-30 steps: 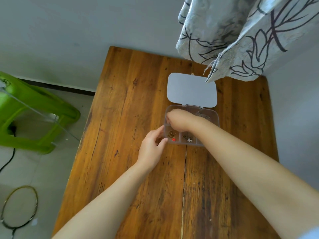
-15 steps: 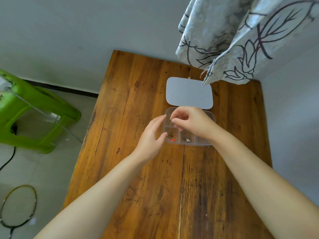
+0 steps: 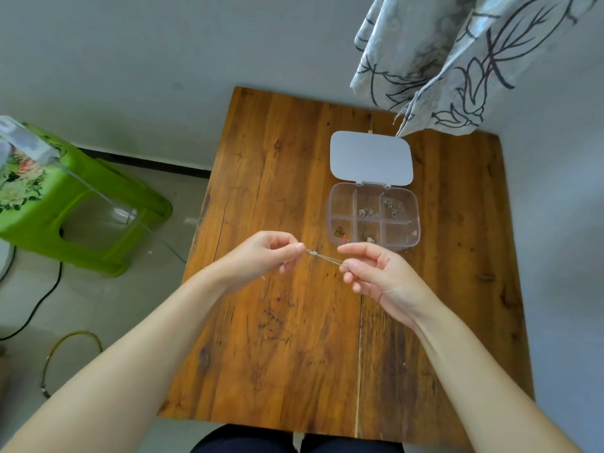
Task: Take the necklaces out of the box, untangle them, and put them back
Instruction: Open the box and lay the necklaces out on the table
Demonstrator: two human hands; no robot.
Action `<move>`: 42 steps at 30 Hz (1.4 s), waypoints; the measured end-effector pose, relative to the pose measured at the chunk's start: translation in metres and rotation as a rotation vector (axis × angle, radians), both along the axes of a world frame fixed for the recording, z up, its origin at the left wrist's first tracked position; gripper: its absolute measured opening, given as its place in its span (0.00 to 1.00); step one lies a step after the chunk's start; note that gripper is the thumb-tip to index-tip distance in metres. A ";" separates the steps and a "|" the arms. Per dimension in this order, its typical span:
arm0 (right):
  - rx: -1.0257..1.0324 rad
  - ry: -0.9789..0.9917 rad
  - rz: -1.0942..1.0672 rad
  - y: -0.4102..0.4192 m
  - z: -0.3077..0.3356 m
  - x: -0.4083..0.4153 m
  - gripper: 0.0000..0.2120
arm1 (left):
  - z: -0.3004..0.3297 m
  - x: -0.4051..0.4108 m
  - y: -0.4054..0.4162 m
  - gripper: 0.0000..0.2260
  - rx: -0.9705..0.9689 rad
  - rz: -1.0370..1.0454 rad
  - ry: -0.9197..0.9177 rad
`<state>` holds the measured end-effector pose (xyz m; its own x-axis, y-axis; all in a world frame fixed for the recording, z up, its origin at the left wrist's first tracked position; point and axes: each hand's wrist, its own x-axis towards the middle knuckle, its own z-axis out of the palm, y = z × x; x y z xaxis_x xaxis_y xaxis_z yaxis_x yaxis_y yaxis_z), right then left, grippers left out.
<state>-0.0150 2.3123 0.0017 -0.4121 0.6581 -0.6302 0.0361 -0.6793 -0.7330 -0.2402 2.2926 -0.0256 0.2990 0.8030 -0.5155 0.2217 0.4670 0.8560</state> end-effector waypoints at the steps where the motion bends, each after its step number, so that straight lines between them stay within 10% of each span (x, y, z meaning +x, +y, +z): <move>1: -0.010 -0.035 0.007 -0.007 -0.004 -0.002 0.08 | -0.003 -0.008 -0.001 0.13 -0.026 -0.023 0.019; 14: -0.373 -0.372 -0.001 -0.114 -0.071 -0.051 0.04 | -0.062 -0.034 0.025 0.15 -0.031 -0.399 0.502; 25: -0.407 -0.601 0.116 -0.130 -0.094 -0.075 0.09 | -0.096 -0.010 0.015 0.12 0.654 -0.749 0.960; 35: -0.468 -0.608 0.340 -0.109 -0.087 -0.064 0.16 | -0.094 0.012 0.016 0.16 0.661 -0.466 0.937; 42: 0.090 -0.695 0.158 0.021 -0.052 0.010 0.09 | -0.080 0.071 0.038 0.18 0.593 -0.229 0.812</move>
